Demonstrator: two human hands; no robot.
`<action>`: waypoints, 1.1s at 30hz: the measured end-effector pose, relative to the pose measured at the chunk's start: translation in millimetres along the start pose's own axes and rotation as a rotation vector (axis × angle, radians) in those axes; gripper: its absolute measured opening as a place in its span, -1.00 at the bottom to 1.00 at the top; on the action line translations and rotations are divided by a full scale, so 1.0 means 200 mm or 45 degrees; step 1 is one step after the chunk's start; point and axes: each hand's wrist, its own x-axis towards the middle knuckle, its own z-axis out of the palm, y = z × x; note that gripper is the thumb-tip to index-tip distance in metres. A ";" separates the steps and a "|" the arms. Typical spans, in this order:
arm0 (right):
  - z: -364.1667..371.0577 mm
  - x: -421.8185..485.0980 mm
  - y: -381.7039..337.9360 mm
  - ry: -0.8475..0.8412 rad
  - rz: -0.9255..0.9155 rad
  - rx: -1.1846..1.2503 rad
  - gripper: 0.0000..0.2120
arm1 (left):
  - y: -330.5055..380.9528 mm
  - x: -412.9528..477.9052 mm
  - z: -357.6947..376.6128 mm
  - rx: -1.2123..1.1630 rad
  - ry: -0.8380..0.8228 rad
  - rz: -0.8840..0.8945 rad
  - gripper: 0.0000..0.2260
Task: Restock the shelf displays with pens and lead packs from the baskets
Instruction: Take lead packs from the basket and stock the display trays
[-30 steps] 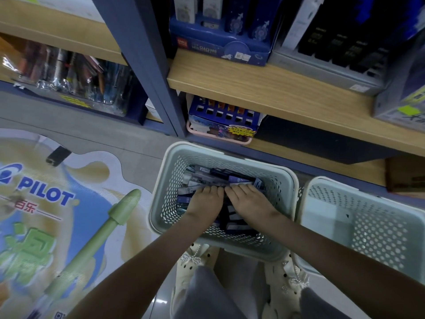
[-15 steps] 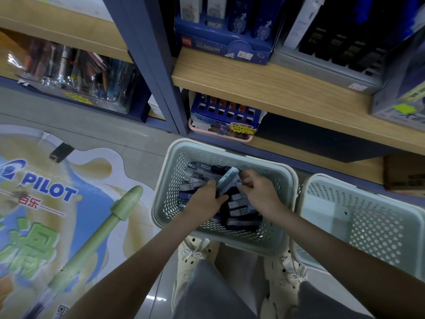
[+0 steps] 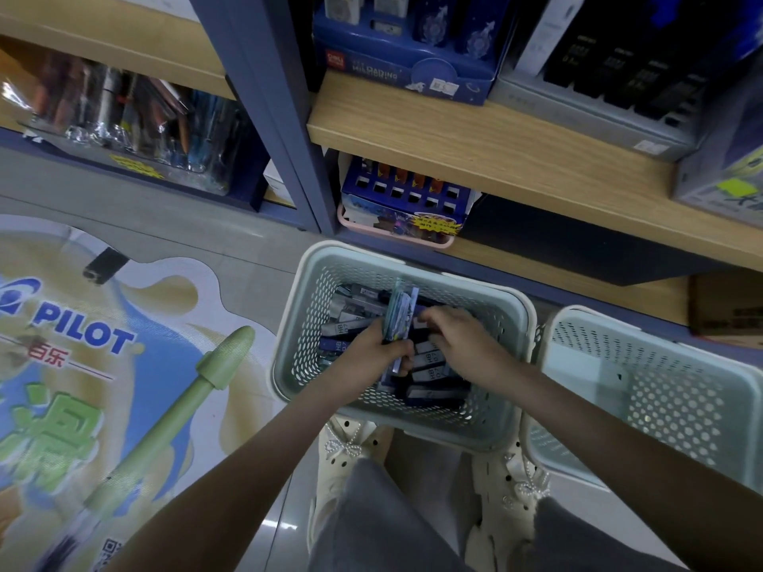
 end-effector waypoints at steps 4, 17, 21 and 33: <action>0.05 -0.04 0.07 -0.144 -0.120 -1.054 -0.35 | 0.00 0.00 -0.01 -0.020 0.135 -0.047 -0.93; 0.14 -0.02 0.10 0.305 -0.790 -1.085 -0.86 | -0.03 0.02 -0.06 0.022 0.313 -0.094 -0.90; 0.06 -0.07 0.01 0.442 -0.881 -0.943 -0.72 | 0.02 -0.03 -0.05 0.009 0.176 -0.088 -0.93; -0.54 -0.40 -0.32 0.760 -0.983 -0.930 -0.61 | 0.64 -0.54 0.02 -0.176 -0.189 0.098 -0.87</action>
